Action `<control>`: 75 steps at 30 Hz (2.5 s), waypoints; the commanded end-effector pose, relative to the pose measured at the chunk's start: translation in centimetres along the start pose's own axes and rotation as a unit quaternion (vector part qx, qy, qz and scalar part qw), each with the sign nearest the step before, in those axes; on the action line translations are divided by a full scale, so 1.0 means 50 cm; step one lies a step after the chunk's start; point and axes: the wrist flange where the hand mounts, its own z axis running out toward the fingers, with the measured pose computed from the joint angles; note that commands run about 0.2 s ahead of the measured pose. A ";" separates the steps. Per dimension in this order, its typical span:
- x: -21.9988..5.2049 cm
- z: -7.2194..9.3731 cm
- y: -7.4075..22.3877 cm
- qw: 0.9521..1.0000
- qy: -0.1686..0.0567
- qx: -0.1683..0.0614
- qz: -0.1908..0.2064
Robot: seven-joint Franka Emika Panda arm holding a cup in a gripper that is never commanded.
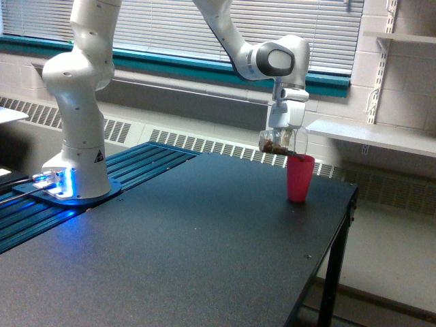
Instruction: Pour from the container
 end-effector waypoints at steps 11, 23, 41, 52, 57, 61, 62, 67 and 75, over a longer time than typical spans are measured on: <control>-0.001 -0.015 -0.041 0.999 0.000 -0.013 -0.031; 0.002 -0.017 -0.036 0.999 -0.008 -0.017 -0.029; -0.009 -0.005 -0.033 0.998 -0.028 -0.034 -0.045; 0.011 -0.027 -0.048 0.998 -0.026 -0.032 -0.050; 0.018 -0.031 -0.055 0.998 -0.026 -0.032 -0.052; 0.016 -0.031 -0.063 0.997 -0.030 -0.032 -0.056; 0.016 -0.031 -0.065 0.997 -0.030 -0.030 -0.057; 0.016 -0.023 -0.064 0.997 -0.035 -0.036 -0.057; 0.019 -0.024 -0.062 0.997 -0.037 -0.037 -0.055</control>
